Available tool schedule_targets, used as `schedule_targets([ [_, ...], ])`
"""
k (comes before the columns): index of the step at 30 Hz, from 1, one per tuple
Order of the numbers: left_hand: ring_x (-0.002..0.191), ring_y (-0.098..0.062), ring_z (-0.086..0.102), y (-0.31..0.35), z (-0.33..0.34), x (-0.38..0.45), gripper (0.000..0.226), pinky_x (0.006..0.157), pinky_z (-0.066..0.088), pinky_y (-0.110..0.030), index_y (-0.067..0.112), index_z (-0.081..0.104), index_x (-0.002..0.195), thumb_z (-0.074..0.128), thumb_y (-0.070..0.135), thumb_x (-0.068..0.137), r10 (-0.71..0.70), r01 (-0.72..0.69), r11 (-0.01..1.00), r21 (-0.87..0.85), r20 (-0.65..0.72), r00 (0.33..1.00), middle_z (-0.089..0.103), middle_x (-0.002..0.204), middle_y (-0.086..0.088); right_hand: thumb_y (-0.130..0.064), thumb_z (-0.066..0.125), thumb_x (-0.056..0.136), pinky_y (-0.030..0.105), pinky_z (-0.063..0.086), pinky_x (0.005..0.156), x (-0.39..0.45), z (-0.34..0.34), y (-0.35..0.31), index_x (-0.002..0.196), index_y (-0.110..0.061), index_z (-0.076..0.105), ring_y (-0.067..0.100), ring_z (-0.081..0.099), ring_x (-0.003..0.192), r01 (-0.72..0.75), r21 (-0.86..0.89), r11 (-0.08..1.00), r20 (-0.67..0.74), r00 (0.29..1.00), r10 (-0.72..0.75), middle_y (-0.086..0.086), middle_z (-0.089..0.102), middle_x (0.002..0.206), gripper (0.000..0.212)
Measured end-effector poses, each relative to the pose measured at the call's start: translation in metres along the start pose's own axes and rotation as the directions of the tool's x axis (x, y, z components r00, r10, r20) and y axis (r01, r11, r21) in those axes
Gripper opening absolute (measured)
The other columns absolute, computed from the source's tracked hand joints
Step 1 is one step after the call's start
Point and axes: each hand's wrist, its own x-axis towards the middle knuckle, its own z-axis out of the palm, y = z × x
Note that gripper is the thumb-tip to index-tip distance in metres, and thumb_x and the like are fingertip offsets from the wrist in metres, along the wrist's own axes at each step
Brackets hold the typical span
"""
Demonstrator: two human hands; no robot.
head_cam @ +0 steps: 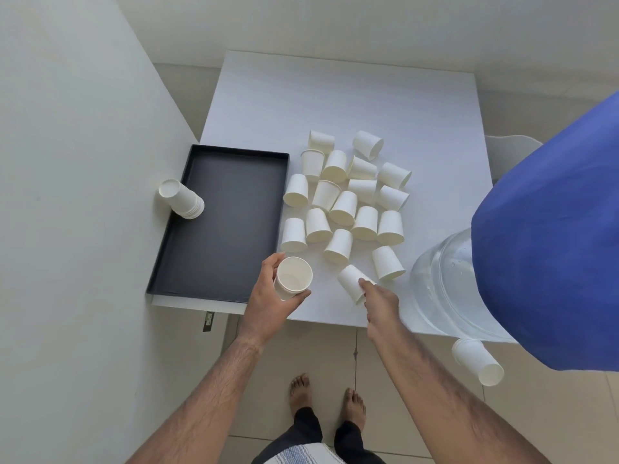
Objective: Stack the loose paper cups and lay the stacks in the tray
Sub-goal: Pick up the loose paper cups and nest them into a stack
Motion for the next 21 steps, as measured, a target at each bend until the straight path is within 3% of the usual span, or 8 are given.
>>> schedule_targets([
  [4,0.14,0.0,0.052,0.0,0.005,0.003,0.088,0.116,0.045,-0.03,0.048,0.04,0.146,0.095,0.033,0.08,0.016,-0.016,1.0,0.015,0.015,1.0,0.054,0.147,0.028,-0.028,0.071,0.098,0.023,0.046,0.066,-0.032,-0.012,-0.017,0.095,-0.019,0.072,0.013,0.06,0.078,0.305,-0.095,0.948,0.079,0.951,-0.298,-0.003,0.069,0.085,0.01],
  [8,0.139,0.004,0.049,0.005,0.01,0.005,0.088,0.115,0.042,-0.027,0.056,0.036,0.142,0.094,0.033,0.08,0.029,-0.029,0.999,0.039,0.021,0.999,0.049,0.145,0.035,-0.029,0.065,0.103,0.015,0.042,0.064,-0.056,-0.013,-0.029,0.103,-0.02,0.072,0.005,0.059,0.078,0.584,-0.232,0.778,0.27,0.807,-0.525,-0.002,0.068,0.09,0.012],
  [10,0.139,-0.001,0.049,0.01,0.012,0.005,0.089,0.11,0.043,-0.028,0.065,0.032,0.138,0.093,0.036,0.081,0.033,-0.034,0.998,0.052,0.035,0.999,0.046,0.143,0.039,-0.028,0.061,0.105,0.018,0.042,0.069,-0.065,-0.012,-0.031,0.104,-0.018,0.067,0.004,0.056,0.084,0.712,-0.308,0.631,0.383,0.7,-0.603,-0.006,0.064,0.096,0.013],
  [12,0.138,-0.006,0.05,0.012,0.014,0.006,0.087,0.107,0.049,-0.033,0.063,0.034,0.138,0.093,0.036,0.081,0.04,-0.042,0.998,0.045,0.048,0.998,0.048,0.142,0.037,-0.03,0.057,0.107,0.03,0.042,0.082,-0.068,-0.011,-0.029,0.104,-0.017,0.065,0.014,0.053,0.096,0.812,-0.455,0.365,0.479,0.569,-0.669,-0.008,0.063,0.103,0.015],
  [14,0.136,-0.007,0.052,0.012,0.017,0.006,0.085,0.105,0.052,-0.036,0.055,0.037,0.141,0.094,0.036,0.08,0.046,-0.049,0.998,0.048,0.059,0.997,0.05,0.14,0.034,-0.031,0.057,0.106,0.038,0.039,0.085,-0.067,-0.01,-0.028,0.102,-0.02,0.065,0.018,0.052,0.096,0.831,-0.551,0.068,0.566,0.433,-0.702,-0.01,0.064,0.103,0.014],
  [16,0.134,-0.001,0.049,0.013,0.019,0.006,0.086,0.101,0.05,-0.029,0.053,0.037,0.144,0.093,0.04,0.08,0.056,-0.062,0.995,0.079,0.076,0.996,0.047,0.137,0.043,-0.031,0.063,0.103,0.04,0.039,0.08,-0.065,-0.009,-0.028,0.096,-0.023,0.066,0.02,0.057,0.091,0.821,-0.556,-0.131,0.629,0.312,-0.712,-0.012,0.065,0.095,0.011],
  [18,0.133,0.001,0.046,0.013,0.02,0.005,0.088,0.1,0.045,-0.024,0.05,0.036,0.149,0.092,0.043,0.082,0.069,-0.079,0.991,0.112,0.09,0.994,0.041,0.133,0.053,-0.032,0.068,0.098,0.04,0.04,0.078,-0.063,-0.005,-0.03,0.093,-0.025,0.066,0.02,0.06,0.088,0.814,-0.54,-0.215,0.654,0.245,-0.716,-0.014,0.067,0.089,0.009],
  [21,0.136,0.0,0.046,0.01,0.022,0.005,0.088,0.104,0.045,-0.027,0.047,0.035,0.152,0.09,0.044,0.084,0.058,-0.069,0.991,0.114,0.097,0.994,0.042,0.135,0.049,-0.034,0.073,0.095,0.04,0.043,0.078,-0.061,0.004,-0.031,0.104,-0.028,0.068,0.017,0.062,0.084,0.839,-0.493,-0.23,0.663,0.192,-0.724,-0.016,0.073,0.086,0.012],
])
